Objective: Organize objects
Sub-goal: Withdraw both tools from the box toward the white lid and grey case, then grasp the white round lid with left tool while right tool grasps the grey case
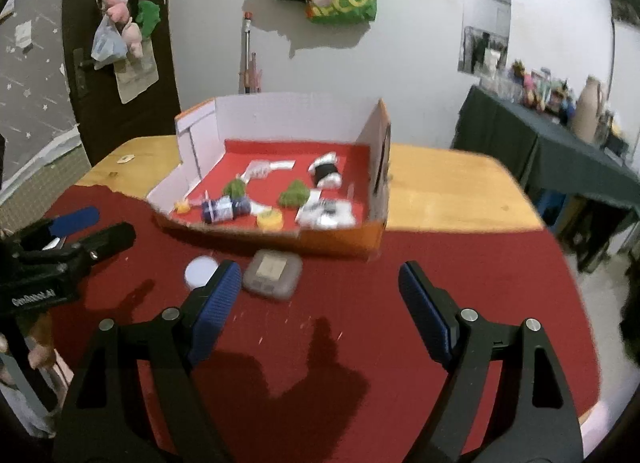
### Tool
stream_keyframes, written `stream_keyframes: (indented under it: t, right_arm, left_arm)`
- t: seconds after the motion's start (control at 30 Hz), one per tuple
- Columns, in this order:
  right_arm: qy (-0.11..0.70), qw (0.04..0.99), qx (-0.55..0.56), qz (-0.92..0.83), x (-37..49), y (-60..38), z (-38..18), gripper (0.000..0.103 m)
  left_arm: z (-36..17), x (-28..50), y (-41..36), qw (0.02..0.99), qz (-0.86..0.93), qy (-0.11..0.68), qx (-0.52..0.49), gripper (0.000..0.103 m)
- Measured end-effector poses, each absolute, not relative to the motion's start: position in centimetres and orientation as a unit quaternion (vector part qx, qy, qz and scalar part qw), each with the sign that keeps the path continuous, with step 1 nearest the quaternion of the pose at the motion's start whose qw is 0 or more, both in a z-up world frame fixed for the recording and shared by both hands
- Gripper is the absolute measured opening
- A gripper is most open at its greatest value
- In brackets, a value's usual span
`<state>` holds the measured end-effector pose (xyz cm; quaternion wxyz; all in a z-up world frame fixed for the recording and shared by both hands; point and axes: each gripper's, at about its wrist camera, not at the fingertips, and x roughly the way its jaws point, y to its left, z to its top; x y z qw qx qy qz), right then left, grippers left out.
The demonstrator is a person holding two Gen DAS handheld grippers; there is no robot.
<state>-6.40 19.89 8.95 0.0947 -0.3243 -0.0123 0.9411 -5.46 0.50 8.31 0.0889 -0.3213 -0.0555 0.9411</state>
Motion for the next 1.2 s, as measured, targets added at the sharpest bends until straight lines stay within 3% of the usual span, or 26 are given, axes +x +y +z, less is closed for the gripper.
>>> stream_keyframes:
  t: [0.33, 1.2]
  right_arm:
    - [0.015, 0.099, -0.360, 0.927, -6.7, 21.1, 5.3, 0.081]
    - [0.026, 0.081, -0.389, 0.917, -10.2, 21.5, 4.1, 0.081]
  left_arm:
    - [3.9, -5.9, 1.3, 0.091, 0.919, -0.059, -0.379, 0.088]
    - [2.2, -10.2, 3.1, 0.105, 0.899, 0.025, -0.424, 0.088]
